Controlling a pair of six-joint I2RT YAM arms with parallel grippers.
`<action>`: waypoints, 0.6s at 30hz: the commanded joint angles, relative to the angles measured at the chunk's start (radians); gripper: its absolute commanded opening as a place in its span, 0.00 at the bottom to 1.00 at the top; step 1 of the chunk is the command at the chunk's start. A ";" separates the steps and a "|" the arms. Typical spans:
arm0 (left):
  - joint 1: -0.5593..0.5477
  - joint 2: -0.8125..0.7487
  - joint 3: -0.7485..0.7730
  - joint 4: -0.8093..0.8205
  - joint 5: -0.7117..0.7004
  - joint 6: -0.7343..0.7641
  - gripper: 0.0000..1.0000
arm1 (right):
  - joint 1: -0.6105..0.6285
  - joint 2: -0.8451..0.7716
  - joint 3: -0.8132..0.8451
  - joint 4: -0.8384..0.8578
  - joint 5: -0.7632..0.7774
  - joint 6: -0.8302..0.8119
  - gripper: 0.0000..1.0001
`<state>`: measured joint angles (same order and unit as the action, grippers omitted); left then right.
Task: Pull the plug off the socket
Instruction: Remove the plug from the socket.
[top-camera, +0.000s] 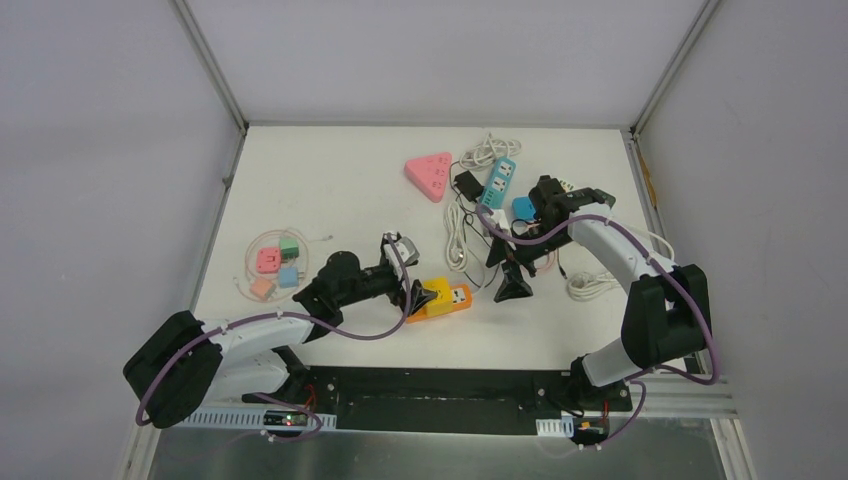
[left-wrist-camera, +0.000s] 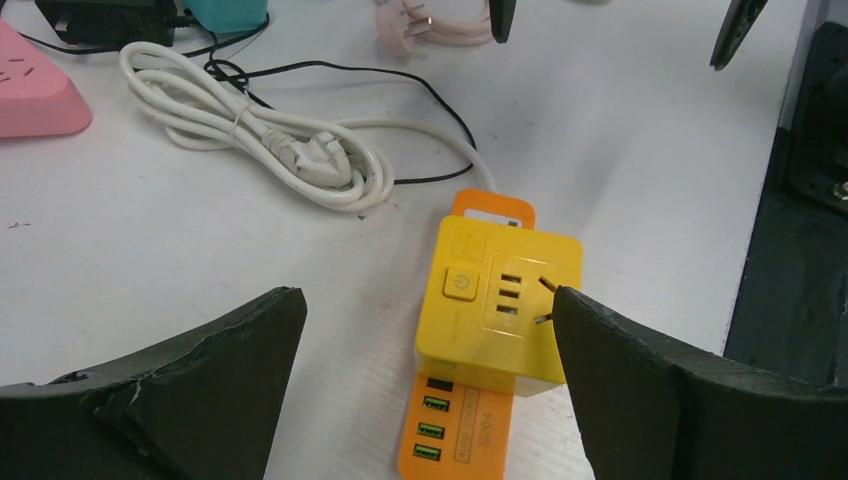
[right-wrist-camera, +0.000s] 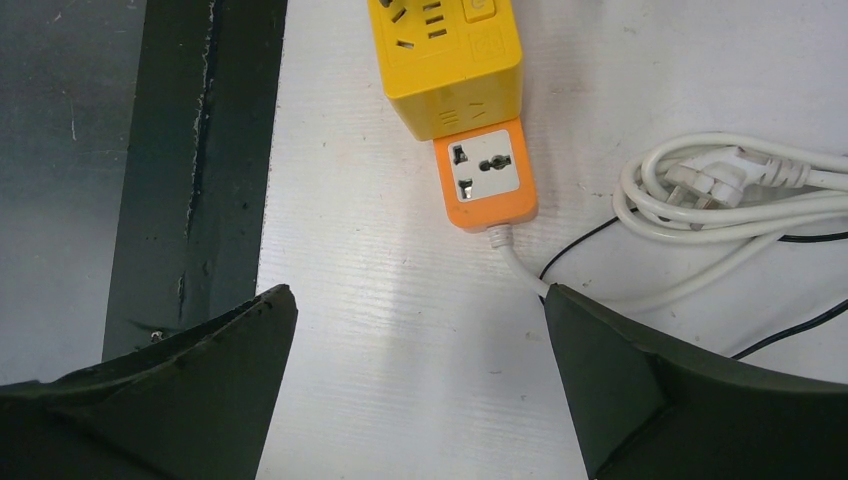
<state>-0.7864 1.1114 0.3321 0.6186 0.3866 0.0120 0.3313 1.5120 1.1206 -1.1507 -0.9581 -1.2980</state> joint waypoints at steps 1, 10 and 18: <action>-0.009 0.005 0.032 -0.020 -0.005 0.092 0.99 | -0.006 -0.028 0.004 -0.012 -0.021 -0.044 1.00; -0.008 0.016 0.030 -0.033 0.017 0.126 0.99 | -0.006 -0.023 0.002 -0.012 -0.015 -0.052 1.00; -0.009 0.107 0.070 0.030 0.177 0.114 0.99 | -0.006 -0.027 0.001 -0.012 -0.014 -0.052 1.00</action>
<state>-0.7864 1.1904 0.3752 0.5957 0.4580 0.1150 0.3309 1.5120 1.1206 -1.1561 -0.9501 -1.3117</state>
